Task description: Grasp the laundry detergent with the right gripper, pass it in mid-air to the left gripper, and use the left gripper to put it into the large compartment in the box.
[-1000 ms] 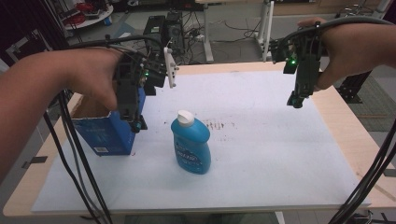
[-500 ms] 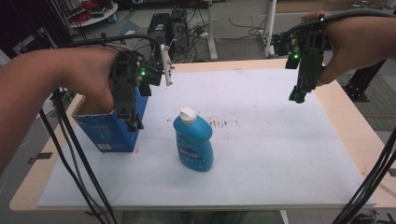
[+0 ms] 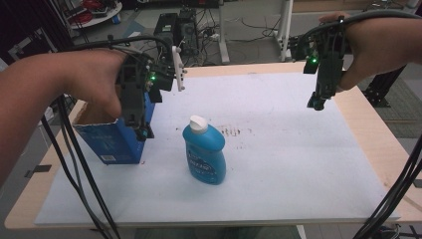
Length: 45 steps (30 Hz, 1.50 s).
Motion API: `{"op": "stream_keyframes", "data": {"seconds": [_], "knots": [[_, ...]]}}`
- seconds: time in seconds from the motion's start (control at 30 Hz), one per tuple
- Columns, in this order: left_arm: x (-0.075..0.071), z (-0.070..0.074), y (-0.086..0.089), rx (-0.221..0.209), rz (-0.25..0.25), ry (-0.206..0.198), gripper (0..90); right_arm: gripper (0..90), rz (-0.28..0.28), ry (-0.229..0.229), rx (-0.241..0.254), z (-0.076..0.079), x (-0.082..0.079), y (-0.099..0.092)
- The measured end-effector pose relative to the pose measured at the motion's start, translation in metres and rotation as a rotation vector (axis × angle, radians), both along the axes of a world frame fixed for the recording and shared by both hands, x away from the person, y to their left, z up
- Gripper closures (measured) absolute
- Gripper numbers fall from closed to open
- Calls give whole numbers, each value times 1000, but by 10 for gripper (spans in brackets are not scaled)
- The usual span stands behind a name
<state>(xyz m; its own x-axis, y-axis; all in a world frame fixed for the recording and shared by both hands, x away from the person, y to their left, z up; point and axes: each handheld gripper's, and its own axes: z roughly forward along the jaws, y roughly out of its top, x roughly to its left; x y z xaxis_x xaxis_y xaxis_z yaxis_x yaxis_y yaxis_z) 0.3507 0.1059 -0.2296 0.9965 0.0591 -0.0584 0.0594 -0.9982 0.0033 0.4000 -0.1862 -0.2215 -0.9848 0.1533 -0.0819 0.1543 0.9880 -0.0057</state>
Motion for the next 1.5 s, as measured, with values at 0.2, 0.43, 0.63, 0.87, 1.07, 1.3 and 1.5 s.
{"op": "stream_keyframes", "data": {"seconds": [0.2,0.43,0.63,0.87,1.07,1.3,1.5], "knots": [[0,-2,-2,6,0,5,17,9,3,-2,2,2,-1,-2],[1,-1,-2,7,5,10,17,9,2,-9,11,4,-2,-5],[1,-2,-2,4,0,6,17,8,-10,-17,9,3,-4,-8],[1,-2,-1,5,1,1,17,8,-7,-42,29,5,-10,-9],[-1,-2,0,2,3,-4,17,9,-13,-61,128,9,-18,-12],[-2,-3,0,-1,-2,-8,17,9,-17,-67,243,12,-28,-13],[-2,-3,1,-3,-4,-8,17,9,-41,-39,333,9,-33,-15]]}}
